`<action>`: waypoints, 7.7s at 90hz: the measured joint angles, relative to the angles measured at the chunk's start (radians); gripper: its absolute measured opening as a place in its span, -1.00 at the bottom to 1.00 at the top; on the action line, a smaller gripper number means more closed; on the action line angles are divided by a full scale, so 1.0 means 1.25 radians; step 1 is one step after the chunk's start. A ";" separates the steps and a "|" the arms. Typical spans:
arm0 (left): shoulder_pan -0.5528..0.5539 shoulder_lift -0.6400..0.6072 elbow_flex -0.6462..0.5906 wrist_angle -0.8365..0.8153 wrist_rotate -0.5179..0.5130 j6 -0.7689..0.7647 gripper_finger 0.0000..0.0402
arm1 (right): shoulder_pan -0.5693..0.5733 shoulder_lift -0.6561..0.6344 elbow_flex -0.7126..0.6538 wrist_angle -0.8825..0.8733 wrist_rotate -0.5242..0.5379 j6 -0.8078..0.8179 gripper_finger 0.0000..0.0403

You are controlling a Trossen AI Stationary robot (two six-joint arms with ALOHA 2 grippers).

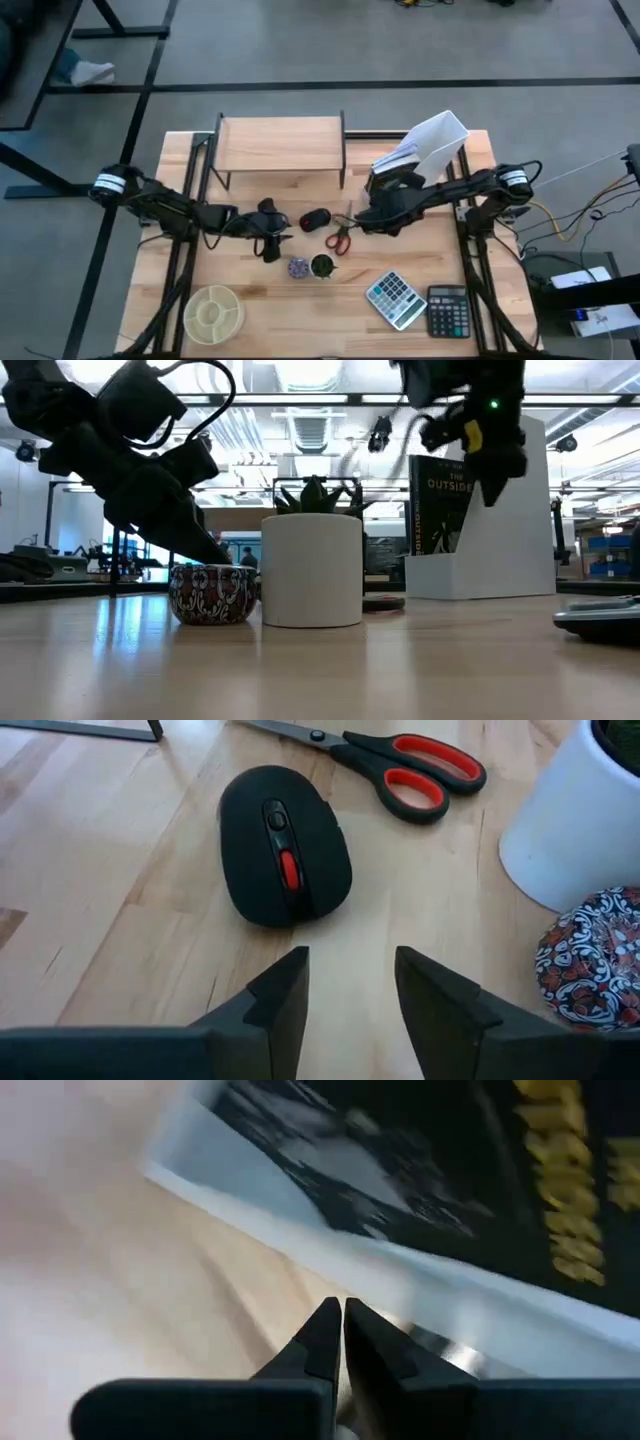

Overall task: Stock shelves
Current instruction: Remove the black book from the white file holder

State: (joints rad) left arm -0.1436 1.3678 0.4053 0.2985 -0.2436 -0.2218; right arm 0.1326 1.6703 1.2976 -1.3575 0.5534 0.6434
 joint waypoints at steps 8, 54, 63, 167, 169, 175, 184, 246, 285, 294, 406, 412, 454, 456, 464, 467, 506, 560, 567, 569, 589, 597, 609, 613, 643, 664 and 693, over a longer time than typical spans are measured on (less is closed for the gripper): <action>0.000 0.000 0.000 0.001 0.000 0.000 -0.36 | 0.016 0.000 0.002 0.066 0.057 -0.026 -1.00; 0.000 0.000 0.000 0.000 0.000 -0.004 -0.39 | 0.027 0.004 -0.091 -0.069 0.123 0.047 -1.00; 0.000 0.000 0.000 0.000 0.000 -0.004 -0.37 | 0.027 -0.005 -0.099 -0.127 0.132 0.084 -1.00; 0.000 0.000 0.000 0.001 0.000 0.002 -0.34 | 0.141 -0.459 -0.345 0.064 0.252 0.892 -0.37; 0.000 0.000 0.000 0.001 0.000 0.002 -0.33 | 0.134 -0.456 -0.347 0.063 0.253 0.895 -0.33; 0.000 0.000 0.000 0.001 0.000 0.002 -0.31 | 0.114 -0.447 -0.352 0.062 0.252 0.892 -0.23; 0.000 0.000 0.000 0.001 0.000 0.002 -0.28 | 0.083 -0.433 -0.353 0.062 0.258 0.892 -0.13; 0.000 0.000 0.000 0.000 0.000 0.002 -0.27 | -0.112 -0.309 -0.355 0.057 0.290 0.870 -0.66; 0.000 0.000 0.000 0.005 0.000 0.002 -0.36 | -0.131 -0.302 -0.357 0.095 0.343 0.863 -0.90; 0.000 0.000 0.000 0.006 0.000 0.002 -0.38 | -0.140 -0.302 -0.357 0.097 0.347 0.825 -0.82; 0.000 0.000 0.000 0.025 0.000 -0.004 -0.42 | 0.067 -0.349 -0.204 0.210 0.228 0.533 -0.01; 0.000 0.000 0.000 0.026 0.000 -0.004 -0.44 | 0.062 -0.325 -0.204 0.212 0.239 0.533 0.03; 0.000 0.000 0.000 0.024 0.000 0.002 -0.40 | -0.003 -0.280 -0.204 0.141 0.294 0.613 0.22; 0.000 0.000 0.000 0.024 0.000 0.002 -0.39 | -0.005 -0.281 -0.204 0.130 0.293 0.626 0.21; 0.000 0.000 0.000 0.024 0.000 0.002 -0.37 | -0.007 -0.286 -0.204 0.097 0.293 0.671 0.15; 0.000 0.000 0.000 0.025 0.000 0.001 -0.36 | -0.007 -0.288 -0.204 0.098 0.292 0.674 0.12; 0.000 0.000 0.000 0.056 0.000 0.002 -0.45 | -0.045 -0.277 -0.204 0.137 0.320 0.680 -0.15; 0.000 0.000 0.000 0.060 0.000 0.002 -0.39 | -0.086 -0.260 -0.224 0.186 0.332 0.678 0.01; 0.000 0.000 0.000 0.060 0.000 0.002 -0.37 | -0.085 -0.260 -0.227 0.182 0.325 0.705 0.04; 0.000 0.000 0.000 0.060 0.000 0.002 -0.37 | -0.083 -0.260 -0.227 0.183 0.325 0.711 0.04; 0.000 0.000 0.000 0.062 0.000 0.002 -0.40 | -0.073 -0.259 -0.228 0.205 0.363 0.735 0.00; 0.000 0.000 0.000 0.071 0.000 0.003 -0.43 | -0.088 -0.255 -0.232 0.206 0.372 0.737 -0.04; 0.000 0.000 0.000 0.074 0.000 0.003 -0.46 | -0.104 -0.255 -0.243 0.209 0.370 0.734 -0.10; 0.000 0.000 0.000 0.074 0.000 0.003 -0.47 | -0.105 -0.255 -0.245 0.208 0.368 0.733 -0.13; 0.000 0.000 0.000 0.073 0.000 0.003 -0.46 | -0.105 -0.255 -0.245 0.209 0.376 0.707 -0.77; 0.000 0.000 0.000 0.073 0.000 0.003 -0.39 | -0.097 -0.255 -0.232 0.209 0.400 0.694 -0.83; 0.000 0.000 0.000 0.072 0.000 0.003 -0.38 | -0.094 -0.257 -0.047 0.090 0.409 0.556 -0.81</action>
State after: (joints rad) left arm -0.1433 1.3679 0.4049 0.3885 -0.2436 -0.2183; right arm 0.0154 1.3491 1.2390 -1.2452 1.0648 1.3386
